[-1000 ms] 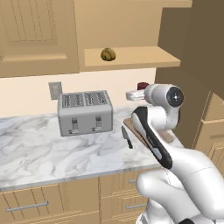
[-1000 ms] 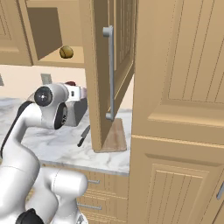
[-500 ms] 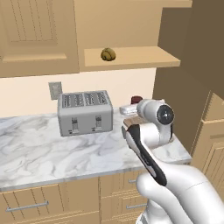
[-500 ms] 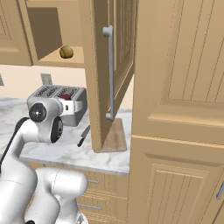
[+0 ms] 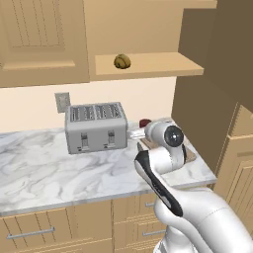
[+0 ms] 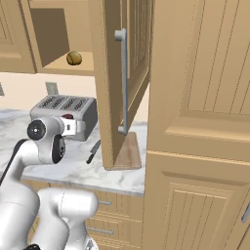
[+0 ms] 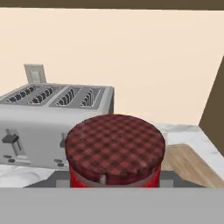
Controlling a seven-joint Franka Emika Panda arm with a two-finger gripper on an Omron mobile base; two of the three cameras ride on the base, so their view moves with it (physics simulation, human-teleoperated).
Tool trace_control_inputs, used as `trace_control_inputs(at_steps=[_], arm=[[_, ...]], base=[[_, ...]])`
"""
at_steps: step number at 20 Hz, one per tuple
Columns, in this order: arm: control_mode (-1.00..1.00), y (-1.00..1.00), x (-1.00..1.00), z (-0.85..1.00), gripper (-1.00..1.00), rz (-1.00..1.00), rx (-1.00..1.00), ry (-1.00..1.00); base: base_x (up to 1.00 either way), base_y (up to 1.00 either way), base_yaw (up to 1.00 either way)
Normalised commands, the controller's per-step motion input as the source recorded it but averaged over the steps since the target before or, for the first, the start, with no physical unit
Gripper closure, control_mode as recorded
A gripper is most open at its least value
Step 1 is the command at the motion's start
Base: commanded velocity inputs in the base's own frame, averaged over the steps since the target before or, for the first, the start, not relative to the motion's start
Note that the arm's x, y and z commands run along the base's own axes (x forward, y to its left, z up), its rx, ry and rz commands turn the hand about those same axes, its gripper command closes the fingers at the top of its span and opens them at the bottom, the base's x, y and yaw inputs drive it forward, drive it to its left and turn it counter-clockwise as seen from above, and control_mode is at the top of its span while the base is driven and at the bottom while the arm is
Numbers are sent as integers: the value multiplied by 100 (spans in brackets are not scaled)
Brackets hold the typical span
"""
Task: Pick the bread, place it on the cutting board, pick the jam, place it on the counter, and close the cabinet.
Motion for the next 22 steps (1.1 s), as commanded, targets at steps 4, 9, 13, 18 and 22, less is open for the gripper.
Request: trace_control_inputs(at_steps=[4,9,13,18,22], arm=[[-100,27,0,-31,100,0,3,7],[-100,27,0,-29,100,0,3,5],[-100,29,0,-38,100,0,3,2],[-100,23,0,-37,100,0,3,1],[-100,9,0,-29,100,0,5,1]], base=[[0,0,0],[0,0,0],[0,0,0],[0,0,0],[0,0,0]])
